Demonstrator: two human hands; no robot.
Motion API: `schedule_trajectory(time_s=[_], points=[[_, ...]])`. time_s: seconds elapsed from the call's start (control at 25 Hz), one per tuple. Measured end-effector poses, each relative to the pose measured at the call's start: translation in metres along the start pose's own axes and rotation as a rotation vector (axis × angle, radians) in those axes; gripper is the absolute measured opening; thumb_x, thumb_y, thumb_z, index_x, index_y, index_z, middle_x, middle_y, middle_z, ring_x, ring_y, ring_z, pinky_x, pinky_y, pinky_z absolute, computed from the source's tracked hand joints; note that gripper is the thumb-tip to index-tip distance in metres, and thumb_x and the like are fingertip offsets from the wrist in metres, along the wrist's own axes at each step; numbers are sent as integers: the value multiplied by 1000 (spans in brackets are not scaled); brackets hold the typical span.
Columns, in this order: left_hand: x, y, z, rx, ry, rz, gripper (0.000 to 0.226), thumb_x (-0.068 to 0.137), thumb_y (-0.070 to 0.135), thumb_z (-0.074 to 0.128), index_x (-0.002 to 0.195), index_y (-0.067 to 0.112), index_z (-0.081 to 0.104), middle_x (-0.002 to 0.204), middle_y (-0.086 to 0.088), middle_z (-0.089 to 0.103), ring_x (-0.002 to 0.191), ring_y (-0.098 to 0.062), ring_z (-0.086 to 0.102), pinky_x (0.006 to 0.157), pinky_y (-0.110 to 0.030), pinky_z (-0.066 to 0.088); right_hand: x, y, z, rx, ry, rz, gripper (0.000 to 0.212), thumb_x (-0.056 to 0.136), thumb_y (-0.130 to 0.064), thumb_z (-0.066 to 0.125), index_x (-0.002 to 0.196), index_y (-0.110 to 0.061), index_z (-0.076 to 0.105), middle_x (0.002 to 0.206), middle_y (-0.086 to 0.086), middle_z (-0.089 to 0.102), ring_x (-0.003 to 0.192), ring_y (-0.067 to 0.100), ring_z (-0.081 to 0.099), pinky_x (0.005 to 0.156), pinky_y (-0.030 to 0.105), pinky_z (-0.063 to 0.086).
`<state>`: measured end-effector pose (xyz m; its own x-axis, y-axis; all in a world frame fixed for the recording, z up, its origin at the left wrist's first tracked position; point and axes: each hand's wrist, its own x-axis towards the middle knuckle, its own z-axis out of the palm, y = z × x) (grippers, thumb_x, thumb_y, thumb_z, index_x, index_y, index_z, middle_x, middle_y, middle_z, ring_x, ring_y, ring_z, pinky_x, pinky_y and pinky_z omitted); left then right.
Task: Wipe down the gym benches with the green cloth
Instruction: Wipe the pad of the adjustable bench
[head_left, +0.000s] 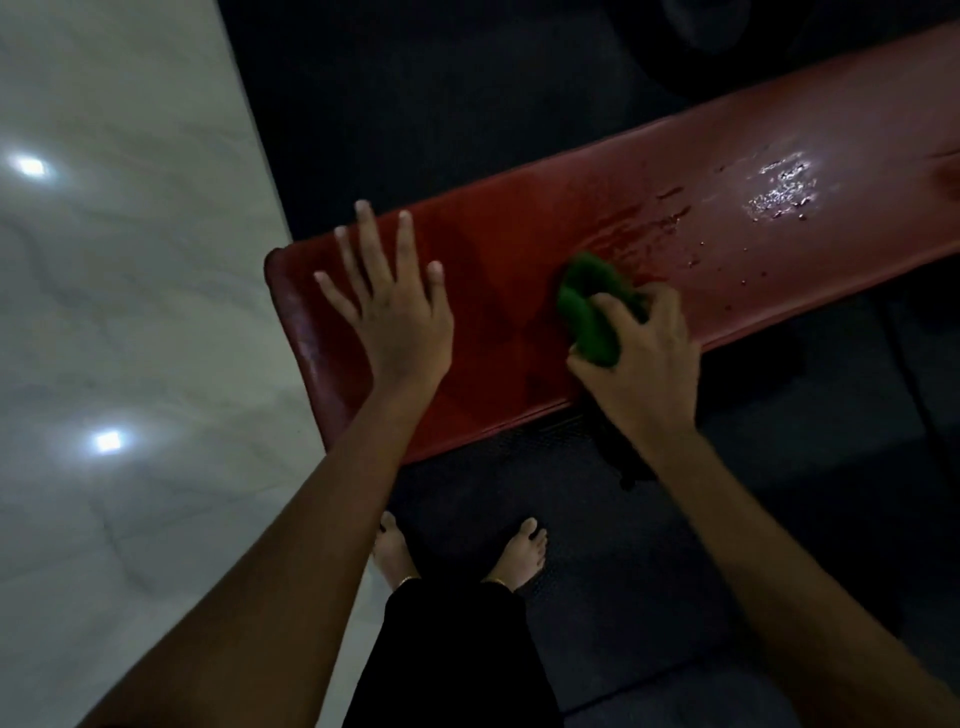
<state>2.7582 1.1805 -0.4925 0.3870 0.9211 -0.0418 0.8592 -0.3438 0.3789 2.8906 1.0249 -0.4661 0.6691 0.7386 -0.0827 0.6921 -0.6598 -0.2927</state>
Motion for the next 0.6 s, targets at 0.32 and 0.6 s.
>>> schedule_trajectory(time_s=[0.32, 0.6], points=[[-14, 11, 26, 53, -56, -6, 55, 100, 37, 28, 151, 21, 16, 159, -3, 8, 146, -25, -2, 113, -48, -11, 12, -25, 11, -179, -22, -378, 62, 72, -40, 73, 128, -22, 55, 129, 19, 50, 104, 39, 54, 82, 49, 42], [-12, 18, 27, 101, -50, -36, 57, 97, 41, 18, 151, 22, 14, 159, -3, 8, 146, -25, -2, 114, -51, -9, 94, -14, -16, -101, -67, 151, 62, 85, -44, 58, 141, -29, 37, 140, 10, 34, 123, 31, 38, 99, 44, 31]])
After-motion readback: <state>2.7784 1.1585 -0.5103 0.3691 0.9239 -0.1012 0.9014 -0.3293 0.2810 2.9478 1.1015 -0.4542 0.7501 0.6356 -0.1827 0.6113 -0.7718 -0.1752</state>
